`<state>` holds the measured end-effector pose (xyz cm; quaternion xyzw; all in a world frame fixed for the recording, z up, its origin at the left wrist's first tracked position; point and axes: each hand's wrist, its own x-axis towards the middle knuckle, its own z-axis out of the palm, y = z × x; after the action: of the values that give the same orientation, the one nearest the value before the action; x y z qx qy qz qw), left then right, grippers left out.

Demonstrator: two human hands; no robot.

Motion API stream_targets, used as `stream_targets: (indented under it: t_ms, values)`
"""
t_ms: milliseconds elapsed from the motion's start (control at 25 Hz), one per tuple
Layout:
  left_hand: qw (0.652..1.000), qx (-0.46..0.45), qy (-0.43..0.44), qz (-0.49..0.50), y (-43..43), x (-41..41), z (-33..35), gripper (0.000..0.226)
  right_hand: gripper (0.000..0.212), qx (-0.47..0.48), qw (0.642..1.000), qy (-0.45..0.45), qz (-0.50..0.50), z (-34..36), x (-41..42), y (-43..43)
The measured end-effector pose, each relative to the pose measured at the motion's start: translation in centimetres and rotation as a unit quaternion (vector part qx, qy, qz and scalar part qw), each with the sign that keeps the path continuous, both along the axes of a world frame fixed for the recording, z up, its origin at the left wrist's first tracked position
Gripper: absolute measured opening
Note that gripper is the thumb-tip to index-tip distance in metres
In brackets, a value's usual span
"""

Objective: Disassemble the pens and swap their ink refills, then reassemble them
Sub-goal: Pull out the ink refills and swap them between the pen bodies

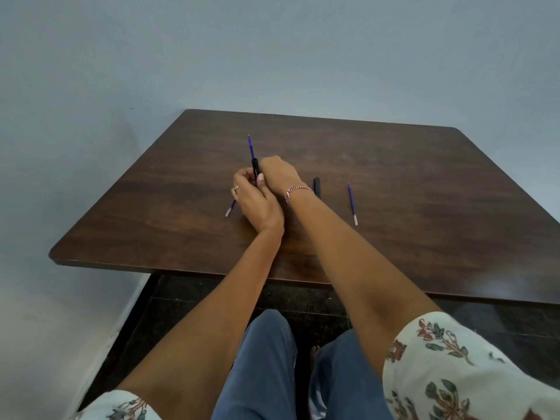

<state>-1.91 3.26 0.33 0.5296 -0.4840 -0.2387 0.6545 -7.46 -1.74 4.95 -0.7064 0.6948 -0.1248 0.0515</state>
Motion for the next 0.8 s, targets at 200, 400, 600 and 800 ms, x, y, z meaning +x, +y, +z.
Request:
stream_targets:
  t_ms: [200,400,600,800]
  values:
    - [1.000,0.007,0.014,-0.013,-0.1,0.0,0.0,0.015,0.019,0.018,0.999,-0.013,-0.031,-0.1,0.5,-1.4]
    - [0.999,-0.012,0.016,-0.038,0.1,0.0,0.0,0.014,0.012,0.009,0.979,-0.195,-0.056,0.8,-2.1,-1.0]
    - [0.992,-0.031,-0.024,-0.117,0.4,-0.4,0.1,0.014,0.025,-0.167,0.797,-0.571,-0.104,0.7,-7.0,4.1]
    - [0.975,-0.040,-0.120,-0.181,0.6,-0.8,0.1,0.014,0.032,-0.295,0.644,-0.697,-0.112,-1.4,-10.0,8.8]
